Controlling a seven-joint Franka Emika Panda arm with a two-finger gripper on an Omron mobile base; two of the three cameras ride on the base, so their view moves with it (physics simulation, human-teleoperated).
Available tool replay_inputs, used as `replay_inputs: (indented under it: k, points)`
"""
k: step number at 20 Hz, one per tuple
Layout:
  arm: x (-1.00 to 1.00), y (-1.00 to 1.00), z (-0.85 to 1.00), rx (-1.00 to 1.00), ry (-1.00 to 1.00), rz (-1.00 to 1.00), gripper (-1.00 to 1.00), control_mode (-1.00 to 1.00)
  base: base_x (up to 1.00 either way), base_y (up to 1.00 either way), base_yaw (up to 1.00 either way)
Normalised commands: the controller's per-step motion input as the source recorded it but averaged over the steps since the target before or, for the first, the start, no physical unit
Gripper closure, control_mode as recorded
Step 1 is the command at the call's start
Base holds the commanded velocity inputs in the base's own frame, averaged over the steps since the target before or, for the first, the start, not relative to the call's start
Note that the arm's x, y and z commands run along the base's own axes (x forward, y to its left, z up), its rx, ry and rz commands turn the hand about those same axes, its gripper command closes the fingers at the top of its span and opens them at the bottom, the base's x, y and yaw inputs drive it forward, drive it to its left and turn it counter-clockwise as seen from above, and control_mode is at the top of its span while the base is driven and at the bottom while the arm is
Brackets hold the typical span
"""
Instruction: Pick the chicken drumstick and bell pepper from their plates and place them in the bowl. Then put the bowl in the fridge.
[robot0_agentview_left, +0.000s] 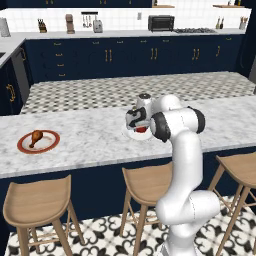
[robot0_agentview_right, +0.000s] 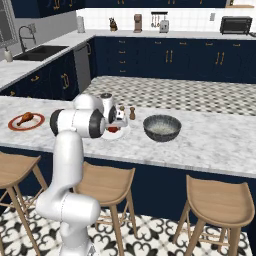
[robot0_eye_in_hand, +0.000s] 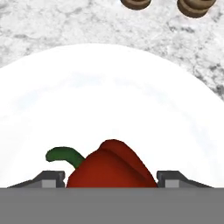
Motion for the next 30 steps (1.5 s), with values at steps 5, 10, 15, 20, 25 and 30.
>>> replay_inputs:
  k: [5,10,15,20,25,30]
  points:
    - [-0.88,-0.14,0.39,0.06,0.02,0.0,1.0,-1.0,0.0,0.0,0.0]
    - [-0.98,-0.37,1.0,0.09,-0.19,-0.06,1.0,-1.0,0.0,0.0,0.0]
    - [-0.21,-0.83,0.99,0.03,-0.12,-0.2,1.0,-1.0,0.0,0.0,0.0]
    - [0.46,-0.96,0.61,-0.05,-0.07,-0.3,1.0,-1.0,0.0,0.0,0.0]
    - [0.89,-1.0,-0.1,-0.1,0.12,-0.34,1.0,-1.0,0.0,0.0,0.0]
    - [0.28,-0.71,-0.67,0.0,0.1,-0.02,-1.0,-1.0,0.0,0.0,0.0]
